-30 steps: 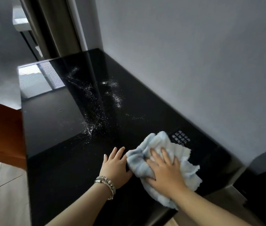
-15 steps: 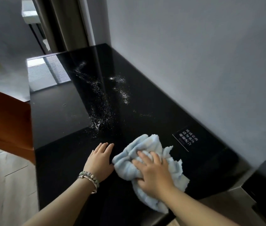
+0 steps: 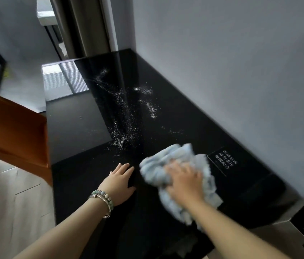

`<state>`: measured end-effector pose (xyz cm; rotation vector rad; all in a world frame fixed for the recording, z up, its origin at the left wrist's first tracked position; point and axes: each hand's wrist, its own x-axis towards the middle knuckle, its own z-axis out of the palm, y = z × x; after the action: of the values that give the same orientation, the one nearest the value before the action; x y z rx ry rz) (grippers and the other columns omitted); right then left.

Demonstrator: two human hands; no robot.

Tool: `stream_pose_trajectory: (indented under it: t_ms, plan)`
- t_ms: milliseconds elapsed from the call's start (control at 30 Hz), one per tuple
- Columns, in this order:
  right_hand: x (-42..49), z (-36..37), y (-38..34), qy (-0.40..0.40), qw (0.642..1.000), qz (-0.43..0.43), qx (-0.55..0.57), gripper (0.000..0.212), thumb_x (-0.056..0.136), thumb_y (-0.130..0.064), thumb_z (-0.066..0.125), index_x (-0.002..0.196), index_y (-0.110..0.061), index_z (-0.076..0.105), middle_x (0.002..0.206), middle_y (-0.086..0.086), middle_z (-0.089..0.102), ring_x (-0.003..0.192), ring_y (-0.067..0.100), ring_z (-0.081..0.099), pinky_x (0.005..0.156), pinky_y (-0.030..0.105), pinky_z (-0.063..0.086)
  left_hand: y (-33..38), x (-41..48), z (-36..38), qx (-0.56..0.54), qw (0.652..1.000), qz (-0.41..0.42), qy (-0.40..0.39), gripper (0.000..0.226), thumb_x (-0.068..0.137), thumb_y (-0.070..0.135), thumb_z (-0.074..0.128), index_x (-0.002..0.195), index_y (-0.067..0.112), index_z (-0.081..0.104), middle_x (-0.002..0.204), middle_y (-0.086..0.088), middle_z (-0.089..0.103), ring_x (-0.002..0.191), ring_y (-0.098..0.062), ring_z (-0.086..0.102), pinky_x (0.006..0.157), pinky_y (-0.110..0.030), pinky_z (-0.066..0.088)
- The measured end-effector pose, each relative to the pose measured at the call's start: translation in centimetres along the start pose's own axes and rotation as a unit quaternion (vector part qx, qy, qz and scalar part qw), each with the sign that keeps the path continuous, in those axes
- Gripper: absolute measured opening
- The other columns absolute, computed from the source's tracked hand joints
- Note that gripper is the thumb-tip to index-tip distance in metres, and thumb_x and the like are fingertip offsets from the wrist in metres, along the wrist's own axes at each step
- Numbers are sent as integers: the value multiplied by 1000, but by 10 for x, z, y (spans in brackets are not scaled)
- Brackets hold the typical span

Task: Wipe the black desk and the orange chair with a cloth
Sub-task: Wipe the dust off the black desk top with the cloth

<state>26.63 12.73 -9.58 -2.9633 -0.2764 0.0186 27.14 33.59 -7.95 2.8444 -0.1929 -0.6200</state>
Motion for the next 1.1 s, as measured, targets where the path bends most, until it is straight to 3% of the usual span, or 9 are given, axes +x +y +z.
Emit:
stream_pose_trajectory:
  t_ms: [133, 267, 400, 600, 700, 800, 900, 1000, 1100]
  plan:
    - [35, -14, 59, 0, 954, 295, 49, 46, 87, -48, 32, 133, -44, 34, 152, -13, 20, 137, 25, 18, 104, 53, 25, 2, -3, 3, -17, 1000, -10, 1, 71, 92, 36, 49, 150, 20, 11, 158, 3, 2, 146, -20, -6, 118, -39, 4]
    - [-2, 14, -11, 17, 991, 124, 47, 42, 73, -48, 47, 112, -38, 59, 133, -6, 52, 124, 28, 43, 94, 52, 39, 2, -2, 8, -13, 1000, -14, 9, 71, 93, 36, 48, 150, 21, 9, 158, 2, 0, 146, -21, -7, 118, -40, 3]
    - [-17, 13, -25, -29, 999, -41, 19, 56, 59, -60, 35, 100, -40, 67, 116, -10, 66, 103, 21, 64, 77, 41, 53, -1, -1, 10, -10, 1000, -9, 5, 70, 92, 34, 47, 150, 24, 9, 158, 2, 1, 146, -22, -7, 117, -40, 3]
    - [-5, -8, 92, 21, 973, 232, 12, 50, 85, -53, 27, 134, -40, 32, 151, -10, 22, 138, 23, 23, 107, 47, 28, 6, -2, 10, -6, 999, -30, 10, 70, 94, 38, 44, 150, 19, 7, 158, 3, -3, 145, -21, -9, 118, -40, 2]
    - [-24, -2, 47, 13, 979, 205, -1, 48, 87, -52, 33, 134, -40, 36, 153, -9, 24, 140, 25, 23, 106, 49, 31, 10, -3, 13, -3, 999, -41, 19, 69, 95, 38, 42, 150, 18, 5, 158, 1, -3, 145, -22, -9, 118, -41, 2]
    - [-52, 8, -14, 2, 999, 44, 30, 52, 68, -60, 38, 112, -39, 56, 127, -5, 61, 115, 27, 58, 81, 50, 51, 13, -3, 15, -1, 998, -47, 28, 66, 96, 34, 38, 150, 17, 4, 158, 0, -4, 145, -22, -9, 118, -41, 2]
    - [-57, 14, 1, -31, 999, 0, 16, 54, 62, -60, 37, 108, -39, 54, 120, -11, 64, 111, 23, 54, 76, 46, 54, 14, -5, 17, 0, 998, -49, 30, 65, 97, 35, 36, 150, 16, 3, 158, 1, -5, 145, -22, -10, 118, -39, 2]
    - [-40, 3, 66, 19, 995, 93, 33, 50, 78, -47, 41, 124, -31, 54, 133, -15, 45, 124, 29, 48, 96, 54, 40, 17, -13, 22, -2, 998, -47, 33, 64, 98, 36, 35, 150, 17, 2, 158, 1, -5, 145, -21, -10, 119, -38, 2]
    - [-36, -14, 91, 3, 963, 269, 9, 53, 93, -51, 31, 143, -38, 22, 156, -10, 11, 142, 23, 15, 111, 46, 20, 15, -19, 25, 1, 998, -45, 37, 63, 99, 35, 34, 150, 17, 2, 158, 2, -6, 145, -21, -10, 118, -38, 2]
